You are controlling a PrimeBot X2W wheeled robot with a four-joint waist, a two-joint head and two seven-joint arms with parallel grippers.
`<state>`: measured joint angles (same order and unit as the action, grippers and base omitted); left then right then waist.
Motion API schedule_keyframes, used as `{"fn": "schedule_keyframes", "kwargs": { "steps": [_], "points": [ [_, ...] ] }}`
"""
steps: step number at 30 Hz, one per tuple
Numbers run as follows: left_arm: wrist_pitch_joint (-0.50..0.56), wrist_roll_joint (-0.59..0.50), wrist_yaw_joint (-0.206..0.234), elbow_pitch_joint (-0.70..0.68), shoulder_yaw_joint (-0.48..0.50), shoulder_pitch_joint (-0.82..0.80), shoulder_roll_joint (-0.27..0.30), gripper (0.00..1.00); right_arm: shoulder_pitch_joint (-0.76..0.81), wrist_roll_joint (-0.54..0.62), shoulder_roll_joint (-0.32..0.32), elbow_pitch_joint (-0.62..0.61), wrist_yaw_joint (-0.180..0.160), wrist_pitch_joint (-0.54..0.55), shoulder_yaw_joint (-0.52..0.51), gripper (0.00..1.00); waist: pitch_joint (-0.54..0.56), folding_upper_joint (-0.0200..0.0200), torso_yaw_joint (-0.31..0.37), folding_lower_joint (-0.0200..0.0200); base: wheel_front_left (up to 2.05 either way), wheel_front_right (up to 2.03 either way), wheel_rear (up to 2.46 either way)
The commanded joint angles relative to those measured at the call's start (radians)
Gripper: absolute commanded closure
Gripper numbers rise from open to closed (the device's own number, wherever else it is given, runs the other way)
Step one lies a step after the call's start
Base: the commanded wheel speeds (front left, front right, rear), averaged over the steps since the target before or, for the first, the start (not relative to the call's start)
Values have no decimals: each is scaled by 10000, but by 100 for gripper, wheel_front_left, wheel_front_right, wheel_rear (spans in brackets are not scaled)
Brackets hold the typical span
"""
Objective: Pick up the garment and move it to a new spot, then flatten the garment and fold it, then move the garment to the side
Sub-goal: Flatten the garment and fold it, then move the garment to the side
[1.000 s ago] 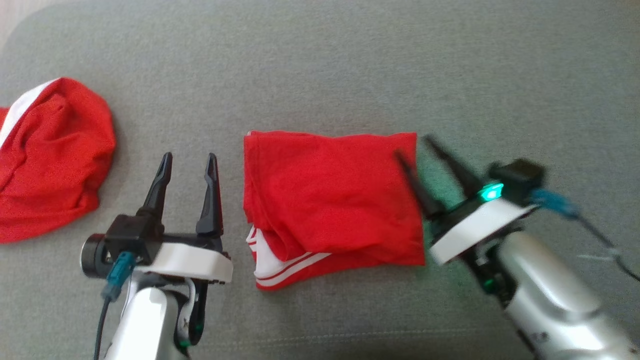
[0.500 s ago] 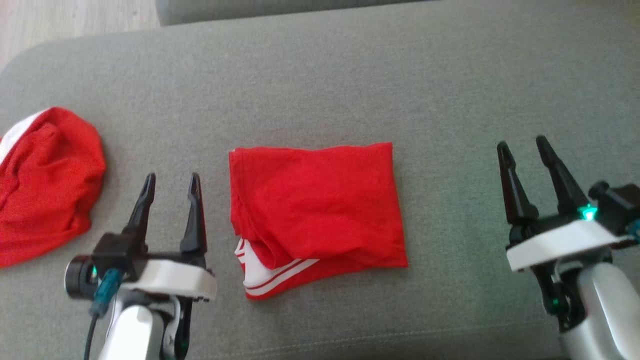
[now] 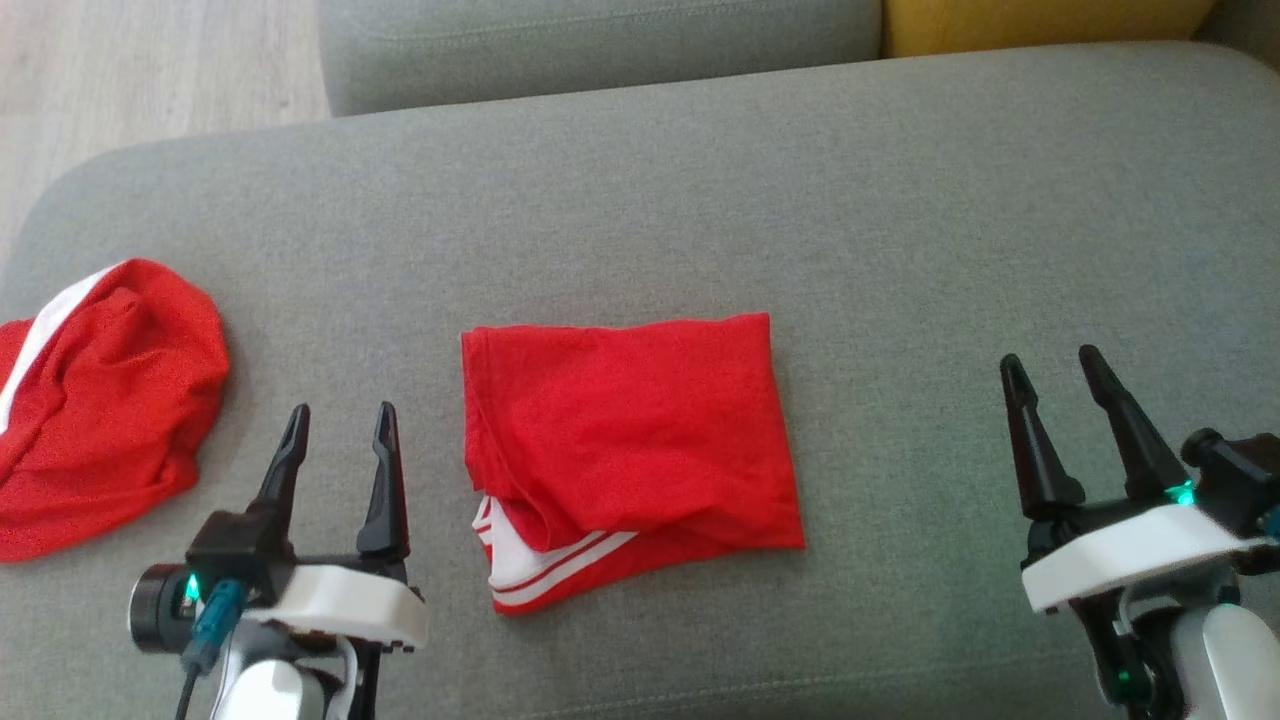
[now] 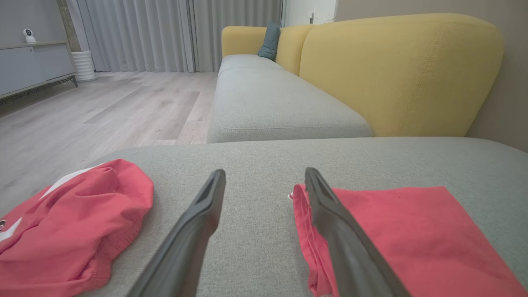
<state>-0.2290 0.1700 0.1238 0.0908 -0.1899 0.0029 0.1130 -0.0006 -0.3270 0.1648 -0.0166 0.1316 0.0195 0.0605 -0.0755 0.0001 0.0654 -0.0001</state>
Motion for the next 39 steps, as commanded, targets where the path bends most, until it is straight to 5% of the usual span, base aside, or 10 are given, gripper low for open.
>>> {"fn": "schedule_keyframes", "kwargs": {
  "steps": [1, 39],
  "points": [
    [-19, 31, 40, -391, 275, -281, 155, 0, -165, 84, 0, -424, -9, 39, 152, 0, 41, -1, -9, 1, 0, 0, 0],
    [-95, -19, 337, -833, 17, -977, 273, 0, -569, 279, 106, -429, -9, 678, 308, 0, -899, -1, -372, 1, 0, 0, 0]
  ]
}}
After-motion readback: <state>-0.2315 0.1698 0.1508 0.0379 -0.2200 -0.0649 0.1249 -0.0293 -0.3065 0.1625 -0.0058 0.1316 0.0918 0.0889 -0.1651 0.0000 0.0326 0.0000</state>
